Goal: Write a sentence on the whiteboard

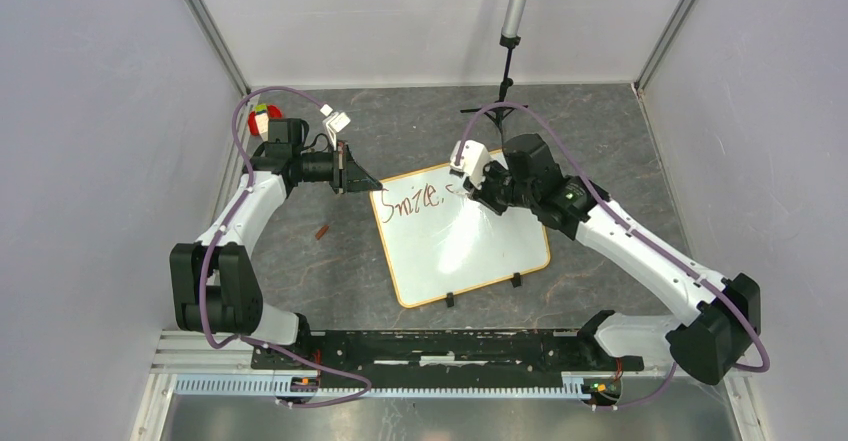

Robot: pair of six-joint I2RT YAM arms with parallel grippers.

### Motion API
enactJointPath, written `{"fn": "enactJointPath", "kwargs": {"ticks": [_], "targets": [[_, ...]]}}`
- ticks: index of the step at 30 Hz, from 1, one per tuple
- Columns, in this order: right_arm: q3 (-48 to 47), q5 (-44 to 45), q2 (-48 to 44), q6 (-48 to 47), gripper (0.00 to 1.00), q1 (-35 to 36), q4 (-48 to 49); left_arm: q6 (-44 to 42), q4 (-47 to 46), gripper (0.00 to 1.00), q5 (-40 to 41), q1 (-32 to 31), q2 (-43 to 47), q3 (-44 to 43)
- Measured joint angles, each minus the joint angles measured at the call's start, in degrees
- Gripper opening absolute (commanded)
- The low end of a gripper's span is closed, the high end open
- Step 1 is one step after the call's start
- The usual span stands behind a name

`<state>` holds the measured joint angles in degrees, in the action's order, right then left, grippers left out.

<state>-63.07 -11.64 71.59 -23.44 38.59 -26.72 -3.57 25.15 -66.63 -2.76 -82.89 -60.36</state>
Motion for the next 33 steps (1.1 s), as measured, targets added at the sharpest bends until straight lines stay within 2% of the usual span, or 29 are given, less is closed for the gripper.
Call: {"fn": "enactJointPath", "kwargs": {"ticks": [7, 23, 33], "targets": [[0.3, -0.3, -0.3, 0.0, 0.00, 0.0, -0.5, 0.0, 0.0, 0.02, 0.0, 0.0, 0.0, 0.0], [-1.1, -7.8, 0.7, 0.0, 0.00, 0.5, -2.4, 0.0, 0.0, 0.02, -0.5, 0.0, 0.0, 0.0], [-2.6, -13.9, -0.3, -2.0, 0.00, -8.3, -4.0, 0.0, 0.0, 0.03, -0.5, 0.0, 0.0, 0.0]]}}
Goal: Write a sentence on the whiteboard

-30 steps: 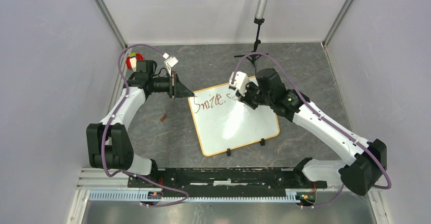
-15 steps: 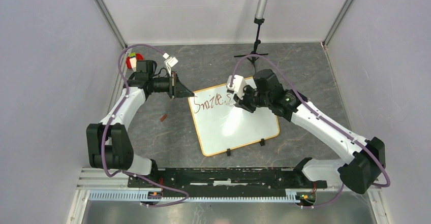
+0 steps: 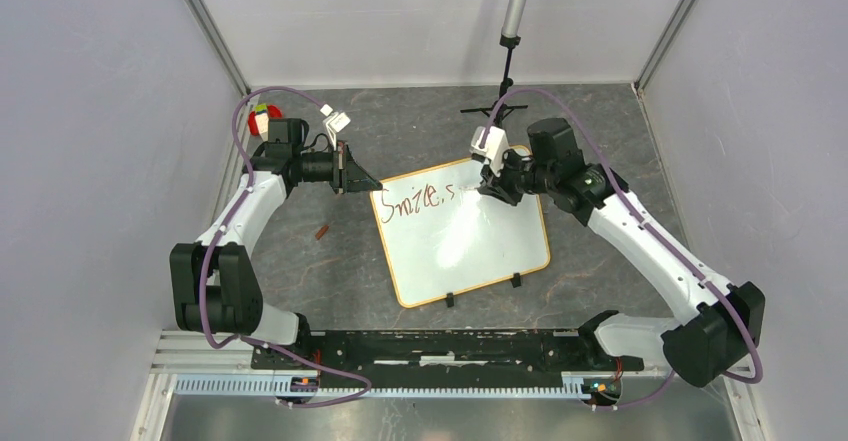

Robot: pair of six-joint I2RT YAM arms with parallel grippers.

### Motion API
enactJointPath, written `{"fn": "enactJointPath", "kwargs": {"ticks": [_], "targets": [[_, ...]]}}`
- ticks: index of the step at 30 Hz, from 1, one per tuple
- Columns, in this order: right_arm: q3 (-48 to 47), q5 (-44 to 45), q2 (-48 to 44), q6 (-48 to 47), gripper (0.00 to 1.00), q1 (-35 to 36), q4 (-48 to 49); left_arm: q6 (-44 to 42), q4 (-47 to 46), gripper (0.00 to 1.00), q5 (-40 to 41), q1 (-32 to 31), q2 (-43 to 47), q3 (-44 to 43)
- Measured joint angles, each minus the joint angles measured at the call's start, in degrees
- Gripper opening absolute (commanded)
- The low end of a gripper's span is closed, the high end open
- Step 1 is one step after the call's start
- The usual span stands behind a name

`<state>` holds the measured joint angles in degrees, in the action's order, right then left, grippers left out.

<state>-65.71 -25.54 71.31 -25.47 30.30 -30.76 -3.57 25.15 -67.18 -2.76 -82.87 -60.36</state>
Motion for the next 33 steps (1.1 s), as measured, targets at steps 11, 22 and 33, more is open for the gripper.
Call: {"fn": "enactJointPath", "kwargs": {"ticks": [11, 22, 33], "targets": [[-0.1, -1.2, 0.5, -1.0, 0.00, -0.3, 0.3, 0.0, 0.0, 0.03, 0.0, 0.0, 0.0, 0.0], [-0.4, -0.5, 3.1, -1.0, 0.00, -0.3, 0.9, 0.0, 0.0, 0.03, 0.2, 0.0, 0.0, 0.0], [-3.0, 3.3, 3.7, -1.3, 0.00, -0.3, 1.4, 0.0, 0.0, 0.02, 0.2, 0.0, 0.0, 0.0]]}}
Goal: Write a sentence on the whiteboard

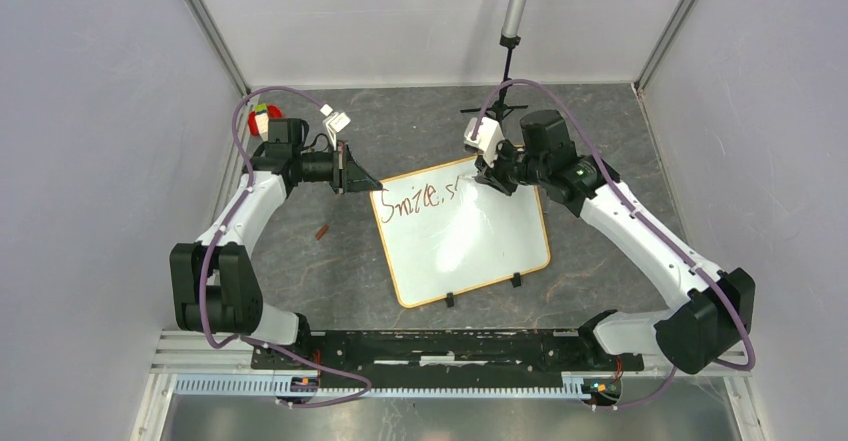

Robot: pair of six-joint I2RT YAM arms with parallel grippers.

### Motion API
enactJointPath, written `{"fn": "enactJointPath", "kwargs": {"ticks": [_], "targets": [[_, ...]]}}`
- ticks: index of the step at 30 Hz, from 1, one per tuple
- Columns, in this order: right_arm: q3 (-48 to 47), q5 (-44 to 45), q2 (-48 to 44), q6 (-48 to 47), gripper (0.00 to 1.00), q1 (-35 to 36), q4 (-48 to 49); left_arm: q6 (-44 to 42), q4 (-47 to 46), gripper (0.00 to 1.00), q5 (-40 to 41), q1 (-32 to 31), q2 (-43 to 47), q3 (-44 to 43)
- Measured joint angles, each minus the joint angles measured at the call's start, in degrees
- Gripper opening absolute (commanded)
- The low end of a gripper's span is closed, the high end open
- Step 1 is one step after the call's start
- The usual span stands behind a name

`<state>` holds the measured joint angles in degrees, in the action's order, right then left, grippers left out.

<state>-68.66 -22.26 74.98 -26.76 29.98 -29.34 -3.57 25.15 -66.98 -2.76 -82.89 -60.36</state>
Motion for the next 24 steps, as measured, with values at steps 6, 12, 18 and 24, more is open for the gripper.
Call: {"fn": "enactJointPath", "kwargs": {"ticks": [6, 12, 18, 24], "targets": [[-0.2, 0.3, 0.2, -0.1, 0.00, 0.0, 0.0, 0.0, 0.0, 0.03, 0.0, 0.0, 0.0, 0.0], [0.5, -0.4, -0.1, -0.2, 0.00, 0.0, -0.1, 0.0, 0.0, 0.02, 0.0, 0.0, 0.0, 0.0], [4.4, -1.9, -1.9, -0.1, 0.00, 1.2, -0.8, 0.0, 0.0, 0.02, 0.4, 0.0, 0.0, 0.0], [5.6, -2.1, -2.1, -0.1, 0.00, 5.4, -2.1, 0.0, 0.0, 0.02, 0.3, 0.0, 0.0, 0.0]]}}
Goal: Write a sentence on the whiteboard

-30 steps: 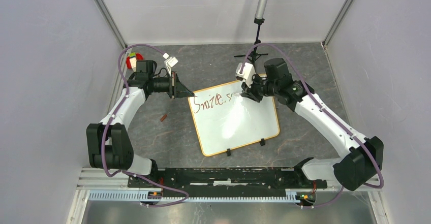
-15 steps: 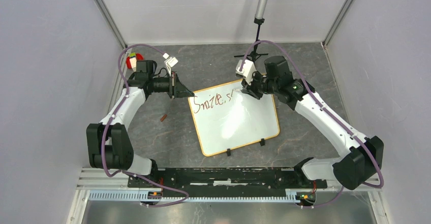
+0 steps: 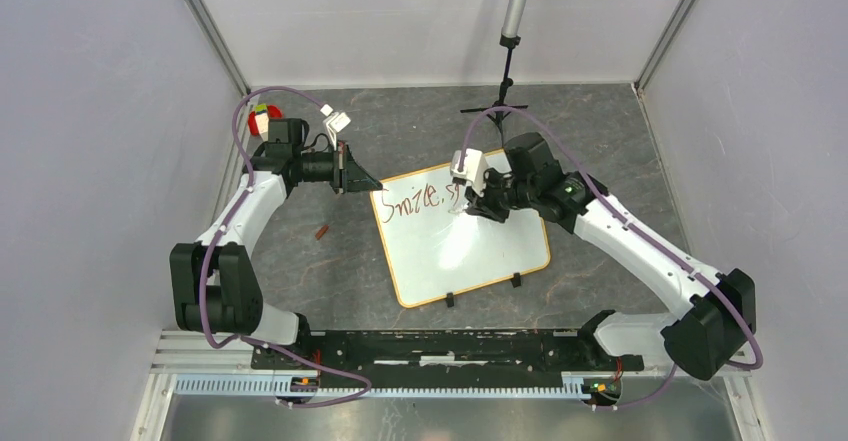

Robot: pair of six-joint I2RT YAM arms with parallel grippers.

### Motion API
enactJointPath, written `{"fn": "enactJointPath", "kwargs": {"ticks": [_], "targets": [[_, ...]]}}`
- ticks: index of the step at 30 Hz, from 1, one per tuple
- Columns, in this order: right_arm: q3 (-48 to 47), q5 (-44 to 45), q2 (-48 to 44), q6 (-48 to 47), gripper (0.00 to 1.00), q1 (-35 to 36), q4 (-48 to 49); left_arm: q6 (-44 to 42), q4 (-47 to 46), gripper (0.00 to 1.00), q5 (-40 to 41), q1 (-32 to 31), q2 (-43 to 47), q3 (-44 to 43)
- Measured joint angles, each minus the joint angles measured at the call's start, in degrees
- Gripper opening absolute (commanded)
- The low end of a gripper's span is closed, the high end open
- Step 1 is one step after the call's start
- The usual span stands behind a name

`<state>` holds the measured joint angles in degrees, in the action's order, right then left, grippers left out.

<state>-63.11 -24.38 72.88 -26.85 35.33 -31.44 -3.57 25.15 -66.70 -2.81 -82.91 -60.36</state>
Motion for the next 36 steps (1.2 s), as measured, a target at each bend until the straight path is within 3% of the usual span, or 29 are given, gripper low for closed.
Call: {"fn": "enactJointPath", "kwargs": {"ticks": [5, 13, 36], "targets": [[-1.7, 0.0, 0.6, 0.3, 0.00, 0.9, -0.8, 0.0, 0.0, 0.02, 0.0, -0.1, 0.0, 0.0], [-4.1, 2.2, 0.1, 1.1, 0.00, -3.9, 0.5, 0.0, 0.0, 0.02, 0.0, -0.1, 0.0, 0.0], [-4.1, 4.0, 1.2, 1.5, 0.00, -4.3, 1.4, 0.0, 0.0, 0.03, 0.1, -0.1, 0.0, 0.0]]}}
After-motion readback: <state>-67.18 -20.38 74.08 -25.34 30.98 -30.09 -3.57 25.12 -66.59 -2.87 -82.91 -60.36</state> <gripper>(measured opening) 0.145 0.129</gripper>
